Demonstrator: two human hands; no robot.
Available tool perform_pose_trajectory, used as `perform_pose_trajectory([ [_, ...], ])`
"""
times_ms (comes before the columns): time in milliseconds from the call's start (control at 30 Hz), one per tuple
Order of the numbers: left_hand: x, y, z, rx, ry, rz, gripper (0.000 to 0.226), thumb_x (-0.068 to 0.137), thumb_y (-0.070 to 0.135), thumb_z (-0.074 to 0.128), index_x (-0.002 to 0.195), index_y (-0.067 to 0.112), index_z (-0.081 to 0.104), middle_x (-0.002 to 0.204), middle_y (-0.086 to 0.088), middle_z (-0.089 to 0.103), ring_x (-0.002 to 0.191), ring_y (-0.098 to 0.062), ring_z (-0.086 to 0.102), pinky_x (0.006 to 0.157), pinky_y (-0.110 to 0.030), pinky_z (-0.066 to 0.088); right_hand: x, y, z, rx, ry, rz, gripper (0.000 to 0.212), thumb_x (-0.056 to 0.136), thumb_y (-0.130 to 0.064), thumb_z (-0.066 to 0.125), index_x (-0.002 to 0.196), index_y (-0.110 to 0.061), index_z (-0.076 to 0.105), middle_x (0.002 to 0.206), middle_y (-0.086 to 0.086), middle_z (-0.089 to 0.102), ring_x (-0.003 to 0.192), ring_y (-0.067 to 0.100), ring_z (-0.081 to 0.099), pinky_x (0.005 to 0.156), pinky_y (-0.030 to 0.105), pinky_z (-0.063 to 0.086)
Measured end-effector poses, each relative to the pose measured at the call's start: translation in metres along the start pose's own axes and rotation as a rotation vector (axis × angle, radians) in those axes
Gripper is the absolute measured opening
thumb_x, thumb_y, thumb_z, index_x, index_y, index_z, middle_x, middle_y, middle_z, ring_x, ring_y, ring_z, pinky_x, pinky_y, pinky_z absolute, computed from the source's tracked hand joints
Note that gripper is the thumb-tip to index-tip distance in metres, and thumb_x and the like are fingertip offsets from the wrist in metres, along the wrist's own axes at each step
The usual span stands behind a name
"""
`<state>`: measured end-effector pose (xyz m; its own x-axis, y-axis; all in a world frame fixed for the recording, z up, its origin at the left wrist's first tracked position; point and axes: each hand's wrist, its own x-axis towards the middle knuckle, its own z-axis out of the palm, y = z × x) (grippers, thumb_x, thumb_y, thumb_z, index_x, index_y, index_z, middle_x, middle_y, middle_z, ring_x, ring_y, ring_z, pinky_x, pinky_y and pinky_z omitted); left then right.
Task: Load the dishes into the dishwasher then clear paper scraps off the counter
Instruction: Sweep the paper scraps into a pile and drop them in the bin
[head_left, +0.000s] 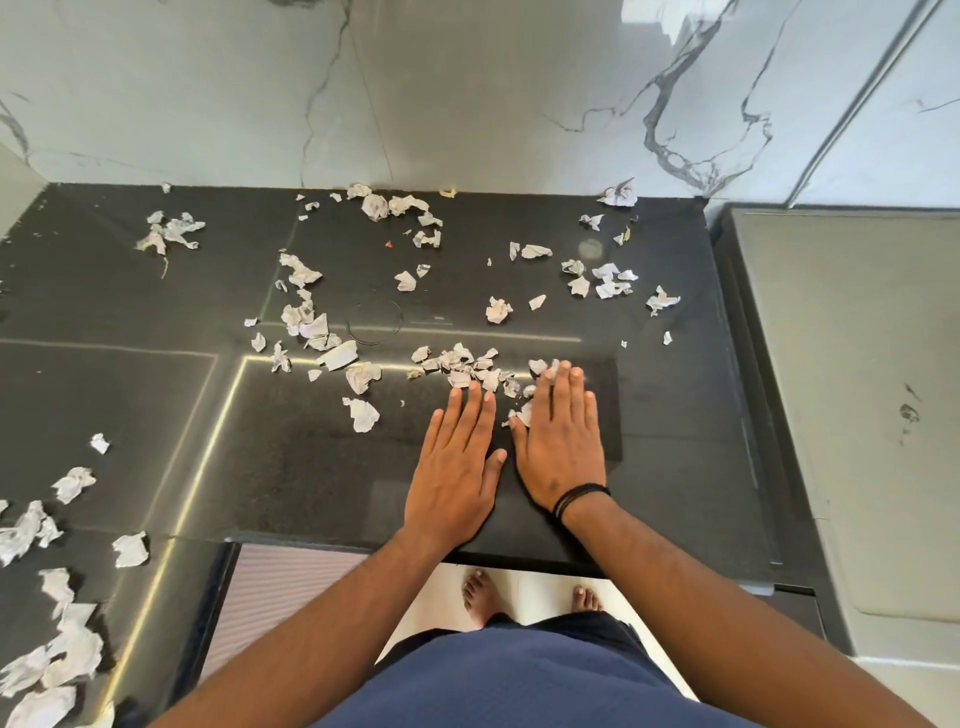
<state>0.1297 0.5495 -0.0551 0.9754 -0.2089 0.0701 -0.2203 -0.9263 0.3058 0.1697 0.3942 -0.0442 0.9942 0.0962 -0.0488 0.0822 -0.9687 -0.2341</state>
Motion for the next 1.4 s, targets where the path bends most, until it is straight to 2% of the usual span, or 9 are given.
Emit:
perform_pose_trajectory([
  [267,-0.001,0.002,-0.003,0.0,0.009,0.023,0.067,0.103,0.034,0.036,0.163,0.016,0.01,0.171,-0.003,0.002,0.157,-0.021,-0.001,0.126,-0.047,0.013,0.013,0.016,-0.014,0.259,0.005,-0.201,0.075,0.102,-0.046,0.036,0.159,-0.009,0.004,0.167,0.007,-0.003,0.153,0.018,-0.011,0.126,0.04,0.001],
  [367,0.0,0.004,-0.004,0.043,-0.015,0.048,0.069,0.104,0.039,0.036,0.163,0.019,0.007,0.171,-0.003,-0.002,0.157,-0.023,-0.004,0.126,-0.047,0.013,0.026,0.059,-0.021,0.158,0.163,0.111,0.08,0.1,-0.053,0.035,0.157,-0.002,0.012,0.166,0.016,0.007,0.154,0.03,0.0,0.125,0.046,0.008],
  [500,0.003,0.008,-0.005,0.066,-0.025,0.07,0.069,0.104,0.041,0.038,0.163,0.021,0.008,0.171,-0.003,-0.004,0.157,-0.025,-0.006,0.126,-0.049,0.014,0.036,0.081,-0.023,0.019,0.061,0.361,0.084,0.099,-0.058,0.027,0.155,0.003,0.014,0.164,0.023,0.009,0.152,0.037,0.004,0.123,0.051,0.012],
  [767,0.019,0.05,0.002,-0.047,0.056,0.134,0.082,0.087,0.012,0.052,0.16,0.005,0.016,0.169,-0.013,0.009,0.157,-0.03,0.006,0.124,-0.052,0.018,0.034,0.017,-0.014,0.034,-0.134,-0.098,0.06,0.107,-0.034,0.02,0.159,-0.007,0.006,0.166,0.01,-0.009,0.153,0.027,-0.014,0.125,0.044,0.001],
  [867,0.03,0.077,0.001,-0.128,0.061,0.152,0.085,0.081,0.007,0.048,0.16,0.002,0.015,0.169,-0.014,0.01,0.157,-0.029,0.005,0.125,-0.051,0.018,0.038,0.038,-0.024,0.219,-0.094,-0.197,0.056,0.108,-0.027,0.026,0.158,-0.006,0.014,0.167,0.008,-0.001,0.154,0.023,-0.008,0.125,0.044,0.005],
  [1000,0.055,0.093,0.003,-0.166,-0.077,0.161,0.081,0.096,0.018,0.051,0.161,0.005,0.004,0.17,-0.011,0.0,0.157,-0.023,-0.002,0.127,-0.047,0.013,0.044,0.097,-0.033,0.124,0.16,0.12,0.06,0.104,-0.031,0.036,0.154,0.0,0.023,0.164,0.019,0.012,0.153,0.035,0.005,0.122,0.049,0.008],
  [1133,0.079,0.096,0.009,0.015,-0.16,0.052,0.078,0.103,0.038,0.045,0.16,0.003,0.006,0.169,-0.017,0.003,0.157,-0.028,0.002,0.127,-0.045,0.008,0.052,0.131,-0.039,0.051,0.059,0.332,0.07,0.104,-0.045,0.027,0.156,0.0,0.015,0.165,0.02,0.007,0.153,0.034,0.002,0.124,0.049,0.009],
  [1267,0.082,0.097,0.01,0.086,-0.126,-0.161,0.077,0.103,0.039,0.042,0.159,-0.003,0.011,0.167,-0.023,0.008,0.156,-0.034,0.004,0.128,-0.045,0.006,0.065,0.103,-0.031,0.056,0.004,0.148,0.066,0.105,-0.044,0.023,0.157,-0.004,0.014,0.166,0.018,0.003,0.153,0.033,-0.003,0.125,0.047,0.005],
  [1400,0.073,0.103,0.016,0.106,-0.034,-0.148,0.068,0.096,0.026,0.036,0.156,-0.005,0.025,0.163,-0.027,0.022,0.154,-0.037,0.017,0.125,-0.05,0.02,0.082,0.066,-0.026,0.123,-0.112,-0.102,0.056,0.107,-0.034,0.024,0.157,-0.009,0.018,0.167,0.009,0.002,0.154,0.029,-0.006,0.124,0.044,0.0],
])
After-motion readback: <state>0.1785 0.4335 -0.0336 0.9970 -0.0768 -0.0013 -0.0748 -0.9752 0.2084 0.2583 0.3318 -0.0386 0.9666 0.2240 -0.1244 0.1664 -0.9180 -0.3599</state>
